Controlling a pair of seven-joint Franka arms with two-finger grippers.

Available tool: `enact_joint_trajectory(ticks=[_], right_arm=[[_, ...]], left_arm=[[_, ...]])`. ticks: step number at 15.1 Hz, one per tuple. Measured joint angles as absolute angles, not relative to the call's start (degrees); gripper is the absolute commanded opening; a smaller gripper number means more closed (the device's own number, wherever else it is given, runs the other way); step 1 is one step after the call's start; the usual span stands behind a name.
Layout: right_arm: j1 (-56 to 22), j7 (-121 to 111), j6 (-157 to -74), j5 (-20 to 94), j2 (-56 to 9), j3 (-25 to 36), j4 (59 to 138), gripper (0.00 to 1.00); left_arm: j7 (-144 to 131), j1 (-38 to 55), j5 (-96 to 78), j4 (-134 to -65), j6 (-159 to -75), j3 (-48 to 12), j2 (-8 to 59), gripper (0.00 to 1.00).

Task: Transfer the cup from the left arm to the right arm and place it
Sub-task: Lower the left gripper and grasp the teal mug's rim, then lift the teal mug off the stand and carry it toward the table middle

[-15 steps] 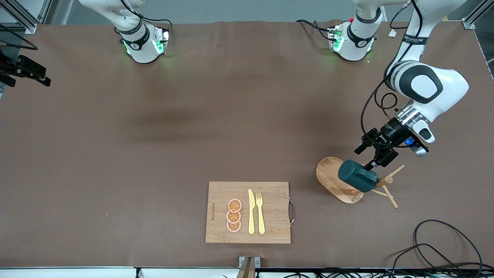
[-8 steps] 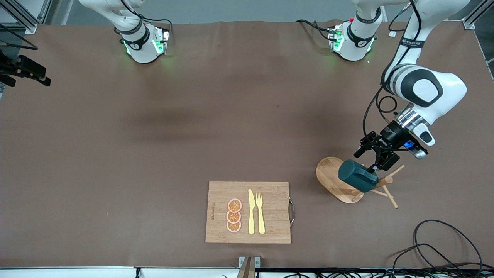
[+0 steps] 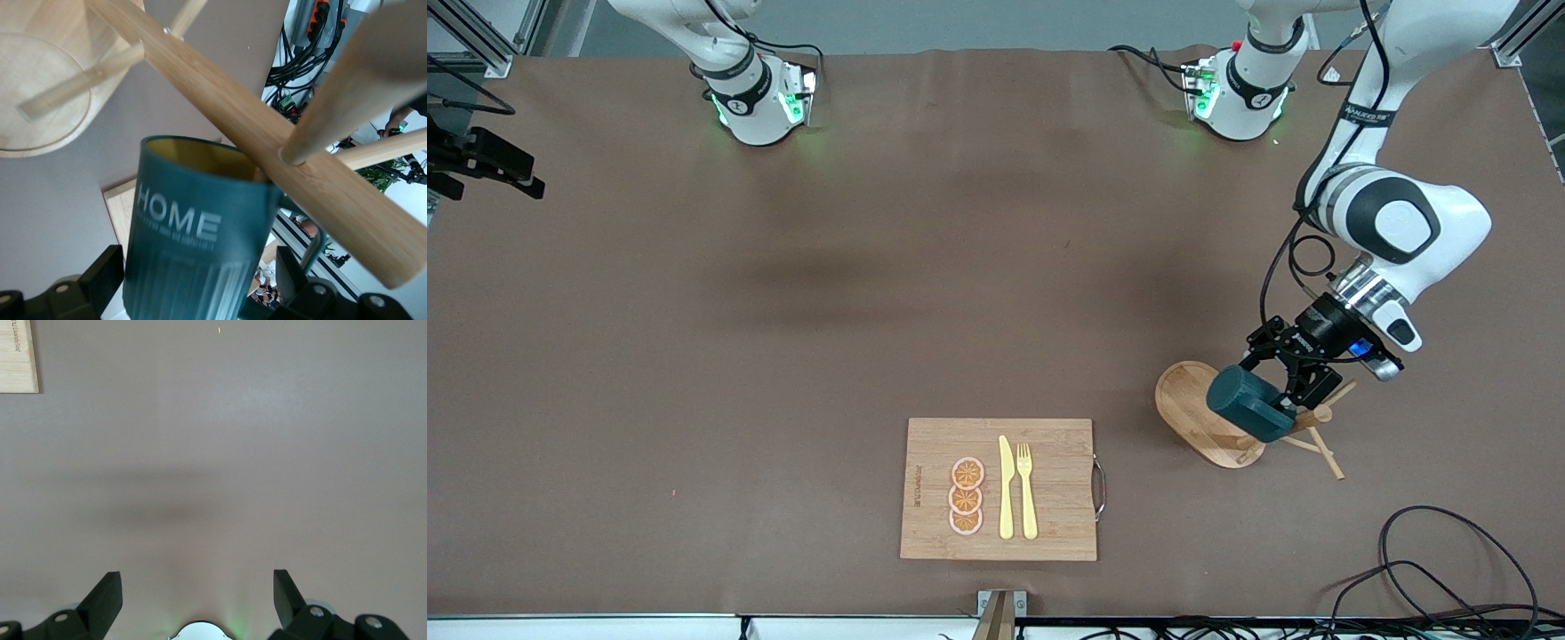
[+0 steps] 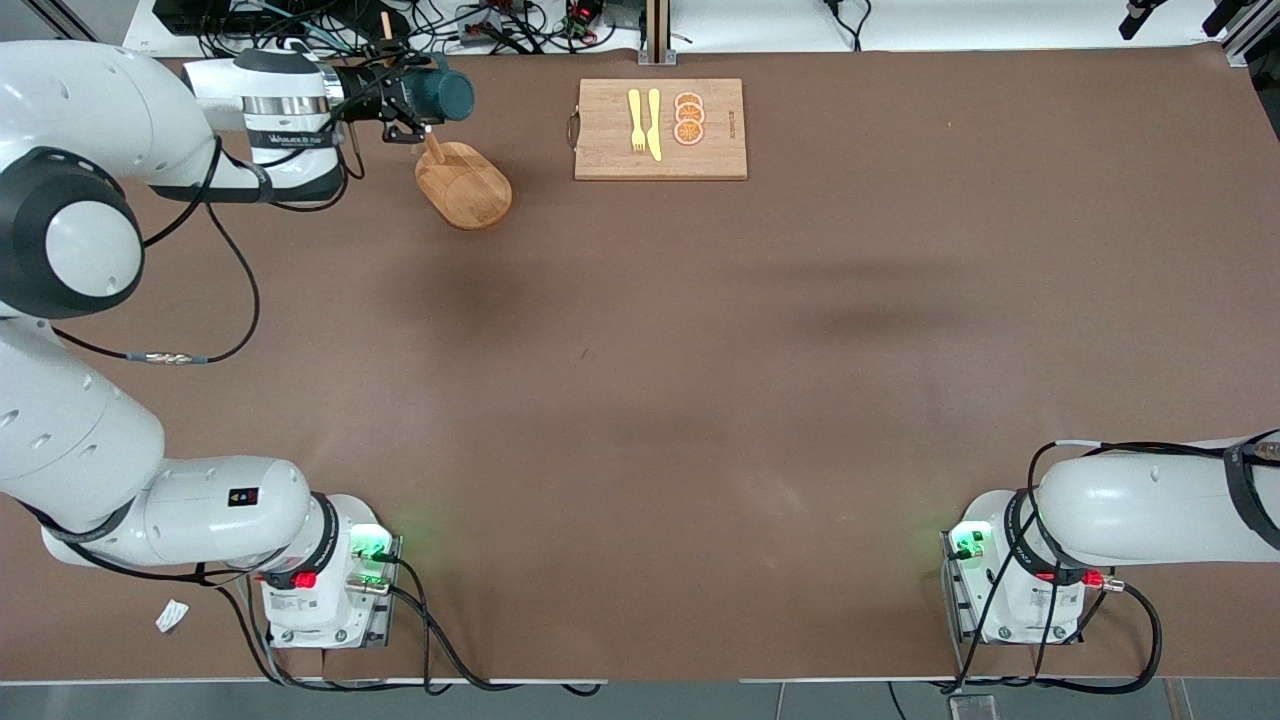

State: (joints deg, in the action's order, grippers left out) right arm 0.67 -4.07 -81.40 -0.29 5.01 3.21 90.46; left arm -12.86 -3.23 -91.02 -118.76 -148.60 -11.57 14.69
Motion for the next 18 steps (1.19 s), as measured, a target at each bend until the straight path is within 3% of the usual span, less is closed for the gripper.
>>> enact_joint_trajectory(ticks=[2, 5, 7, 18], right_arm=[[0.67, -4.07, -81.40, -0.29, 5.01, 3.21, 90.46, 1.00], [0.67, -4.09, -81.40, -0.29, 5.01, 3.21, 90.46, 1.00], [0.67, -4.09, -81.41, -0.29, 5.01, 3.21, 90.46, 1.00], [0.67, -4.09, -81.42, -0.30, 5.01, 3.26, 90.46, 1.00]], left_arm=[[-12.86, -2.97, -91.28, -118.15, -148.60, -11.57, 15.38, 0.97], [-12.86, -2.97, -91.30, -118.00, -148.60, -11.57, 16.20, 0.77], [-12.85, -2.96, -91.34, -117.63, -148.59, -11.57, 16.37, 0.70], [-16.10, -2.06, -91.35, -116.15, -150.94, -14.17, 16.38, 0.65]])
